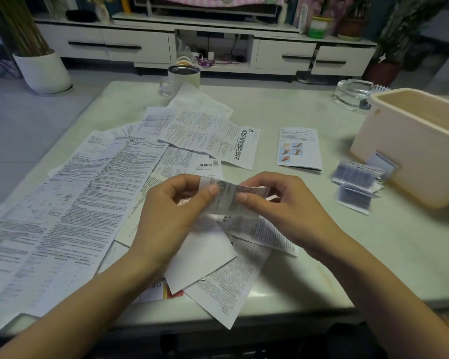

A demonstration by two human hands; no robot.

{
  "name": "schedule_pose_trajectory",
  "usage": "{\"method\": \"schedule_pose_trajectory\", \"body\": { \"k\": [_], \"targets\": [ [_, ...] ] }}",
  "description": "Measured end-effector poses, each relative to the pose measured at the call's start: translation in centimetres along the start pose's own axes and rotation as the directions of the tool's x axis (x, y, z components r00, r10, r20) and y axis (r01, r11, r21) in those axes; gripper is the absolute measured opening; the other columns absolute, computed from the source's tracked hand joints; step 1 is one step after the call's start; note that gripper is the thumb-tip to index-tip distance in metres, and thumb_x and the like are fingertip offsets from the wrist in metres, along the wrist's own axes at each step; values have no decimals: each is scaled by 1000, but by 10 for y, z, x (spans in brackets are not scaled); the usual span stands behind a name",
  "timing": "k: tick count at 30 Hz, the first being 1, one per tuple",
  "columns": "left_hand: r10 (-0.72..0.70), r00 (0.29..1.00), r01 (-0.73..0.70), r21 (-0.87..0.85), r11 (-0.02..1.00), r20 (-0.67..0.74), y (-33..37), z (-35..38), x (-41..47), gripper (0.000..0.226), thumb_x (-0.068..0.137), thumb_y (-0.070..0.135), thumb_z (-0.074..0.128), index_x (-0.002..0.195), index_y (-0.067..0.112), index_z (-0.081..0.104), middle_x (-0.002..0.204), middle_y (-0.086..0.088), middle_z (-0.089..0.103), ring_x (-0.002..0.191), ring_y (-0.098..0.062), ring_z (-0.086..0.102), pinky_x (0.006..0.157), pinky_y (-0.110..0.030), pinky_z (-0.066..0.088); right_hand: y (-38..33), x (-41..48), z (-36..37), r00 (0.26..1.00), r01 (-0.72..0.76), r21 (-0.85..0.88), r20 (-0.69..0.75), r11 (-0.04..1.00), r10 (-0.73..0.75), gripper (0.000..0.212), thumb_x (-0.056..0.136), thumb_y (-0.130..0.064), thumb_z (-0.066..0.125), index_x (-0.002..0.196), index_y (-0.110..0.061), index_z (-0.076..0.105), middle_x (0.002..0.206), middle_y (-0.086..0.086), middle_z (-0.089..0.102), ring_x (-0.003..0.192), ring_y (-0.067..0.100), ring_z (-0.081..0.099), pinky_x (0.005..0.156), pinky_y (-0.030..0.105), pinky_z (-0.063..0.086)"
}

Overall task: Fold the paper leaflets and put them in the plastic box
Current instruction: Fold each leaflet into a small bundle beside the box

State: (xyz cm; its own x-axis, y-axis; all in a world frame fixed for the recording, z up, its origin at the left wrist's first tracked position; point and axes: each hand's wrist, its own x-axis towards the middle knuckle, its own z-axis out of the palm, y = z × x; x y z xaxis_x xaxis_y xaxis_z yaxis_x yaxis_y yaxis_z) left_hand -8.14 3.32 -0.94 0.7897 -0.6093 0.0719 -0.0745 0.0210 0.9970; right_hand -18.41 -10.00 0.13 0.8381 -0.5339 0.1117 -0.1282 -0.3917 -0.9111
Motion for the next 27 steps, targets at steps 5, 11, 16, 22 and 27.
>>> {"method": "schedule_pose_trajectory", "body": {
  "k": [5, 11, 16, 22, 27],
  "targets": [
    [76, 996, -73, 58, 996, -40, 1, 1, 2, 7, 76, 27, 67, 80, 21, 65, 95, 12, 67, 85, 2, 64, 73, -14, 48, 2, 0, -4, 995, -47, 105, 92, 993, 38, 15, 79, -20, 70, 88, -8, 70, 100, 14, 65, 87, 13, 60, 85, 32, 47],
    [-43, 996, 43, -4, 999, 77, -2, 3, -2, 20, 73, 31, 64, 92, 24, 61, 82, 2, 71, 71, -11, 66, 63, -28, 53, 0, -4, 0, 969, -5, 265, 238, 964, -60, 18, 74, -19, 70, 90, -11, 73, 104, -6, 60, 102, 12, 60, 95, 38, 47],
    [-37, 964, 53, -53, 997, 262, 4, 8, -7, 33, 84, 36, 45, 85, 17, 72, 85, -6, 73, 76, -12, 69, 62, -17, 53, 3, -1, 9, 996, 65, 189, 42, 980, -74, 17, 74, -27, 65, 85, -17, 73, 97, -7, 64, 97, 20, 61, 93, 49, 47],
    [-38, 942, 30, 29, 999, 334, -4, 8, -5, 21, 91, 8, 51, 103, 9, 68, 92, -17, 71, 74, -20, 70, 65, -22, 57, 6, -4, 14, 995, 102, 35, 2, 994, -102, 13, 78, -33, 65, 76, -23, 58, 87, 4, 63, 79, 16, 59, 70, 28, 47],
    [-87, 932, 41, 137, 990, 353, -8, 8, -7, 21, 92, 5, 50, 93, 16, 69, 79, -10, 71, 57, -18, 64, 64, -27, 54, 13, -2, 15, 964, 227, -318, -62, 921, -259, 26, 84, -40, 62, 77, -25, 41, 54, -12, 45, 52, 9, 41, 52, 21, 34]
  ]
}}
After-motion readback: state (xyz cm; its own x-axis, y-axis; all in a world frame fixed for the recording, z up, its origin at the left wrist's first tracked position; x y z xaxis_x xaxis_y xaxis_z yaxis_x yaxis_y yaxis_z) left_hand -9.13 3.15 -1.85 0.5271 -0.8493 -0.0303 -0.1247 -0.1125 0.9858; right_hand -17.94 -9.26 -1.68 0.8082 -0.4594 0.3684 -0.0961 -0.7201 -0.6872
